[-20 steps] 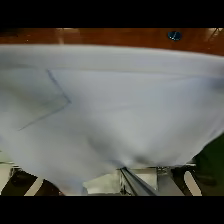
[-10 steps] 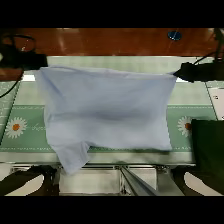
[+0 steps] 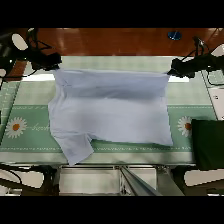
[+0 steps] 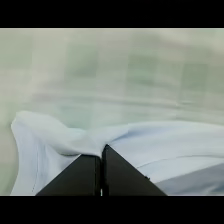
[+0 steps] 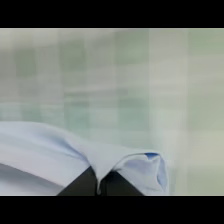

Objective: Fold the shirts.

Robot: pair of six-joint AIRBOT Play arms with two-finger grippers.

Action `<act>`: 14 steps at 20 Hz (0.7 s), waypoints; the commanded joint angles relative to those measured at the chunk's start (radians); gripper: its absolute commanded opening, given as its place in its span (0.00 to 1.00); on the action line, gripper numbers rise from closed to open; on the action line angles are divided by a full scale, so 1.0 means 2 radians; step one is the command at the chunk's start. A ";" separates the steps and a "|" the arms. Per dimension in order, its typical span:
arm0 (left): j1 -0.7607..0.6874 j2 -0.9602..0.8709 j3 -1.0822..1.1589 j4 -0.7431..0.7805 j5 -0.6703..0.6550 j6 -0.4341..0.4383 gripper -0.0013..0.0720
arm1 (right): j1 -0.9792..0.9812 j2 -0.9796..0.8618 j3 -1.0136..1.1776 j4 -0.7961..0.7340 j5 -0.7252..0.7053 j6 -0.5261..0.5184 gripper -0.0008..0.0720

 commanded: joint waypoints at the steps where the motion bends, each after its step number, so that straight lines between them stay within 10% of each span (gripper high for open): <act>1: 0.022 -0.018 0.013 -0.020 -0.114 0.075 0.03 | -0.020 -0.012 0.010 -0.010 0.125 -0.037 0.04; 9: 0.008 -0.051 -0.069 -0.020 -0.175 0.096 0.04 | -0.009 -0.012 -0.099 -0.052 0.102 -0.039 0.04; 10: 0.004 -0.053 -0.072 -0.020 -0.177 0.093 0.04 | -0.004 -0.012 -0.103 -0.051 0.096 -0.036 0.18; 11: 0.000 -0.053 -0.073 -0.020 -0.189 0.090 0.21 | 0.002 -0.011 -0.102 -0.050 0.102 -0.032 0.53; 12: -0.001 -0.052 -0.073 -0.019 -0.205 0.092 0.60 | 0.006 -0.009 -0.099 -0.055 0.116 -0.033 0.58; 14: 0.011 -0.046 -0.073 -0.017 -0.229 0.087 0.72 | 0.000 0.007 -0.085 -0.084 0.144 -0.013 0.58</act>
